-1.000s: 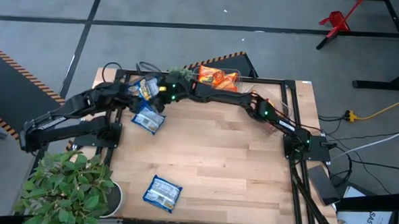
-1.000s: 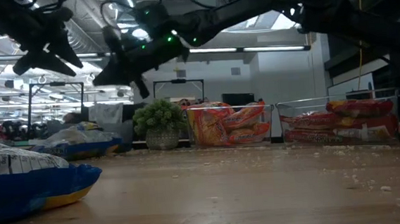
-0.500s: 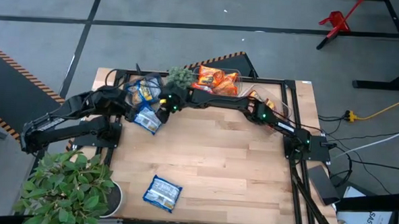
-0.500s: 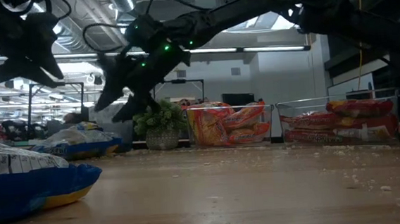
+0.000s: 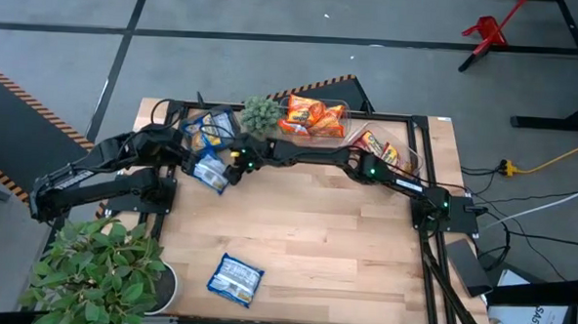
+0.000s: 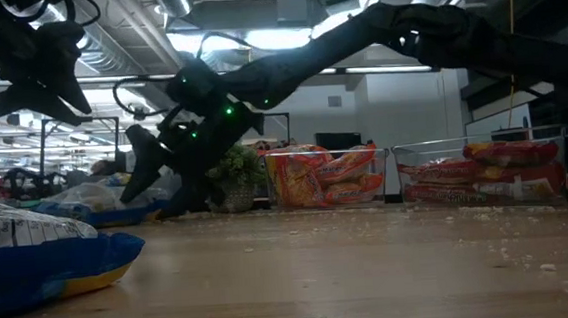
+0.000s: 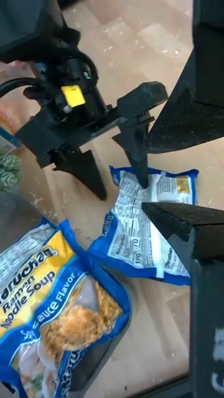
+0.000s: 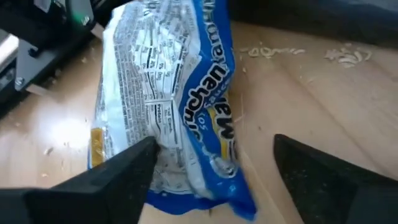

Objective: Sort Maruchan noodles
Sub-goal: Put the blue noodle pack into the black bin

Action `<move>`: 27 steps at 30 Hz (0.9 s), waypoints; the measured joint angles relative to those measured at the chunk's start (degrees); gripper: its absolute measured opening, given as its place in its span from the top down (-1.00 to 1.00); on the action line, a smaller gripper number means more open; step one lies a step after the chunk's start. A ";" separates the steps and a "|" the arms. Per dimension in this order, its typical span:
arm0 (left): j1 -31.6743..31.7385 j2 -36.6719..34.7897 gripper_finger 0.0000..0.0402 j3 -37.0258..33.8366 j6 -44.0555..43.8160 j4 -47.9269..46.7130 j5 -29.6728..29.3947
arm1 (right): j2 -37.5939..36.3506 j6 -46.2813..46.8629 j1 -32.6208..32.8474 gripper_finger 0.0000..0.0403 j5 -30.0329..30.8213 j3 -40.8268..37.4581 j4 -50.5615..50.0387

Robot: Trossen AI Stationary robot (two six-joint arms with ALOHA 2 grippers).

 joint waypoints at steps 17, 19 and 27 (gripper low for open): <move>-0.02 0.00 0.34 0.00 1.55 -0.53 -1.93 | 0.61 3.62 -0.29 0.94 -14.35 -0.20 2.13; 0.00 0.00 0.34 0.00 1.55 -1.30 -2.12 | 0.01 3.75 -0.29 0.94 -14.66 -0.26 1.82; 0.00 -0.04 0.34 0.00 1.57 -3.04 -2.87 | -5.96 4.58 -0.92 0.94 -15.09 -0.13 2.98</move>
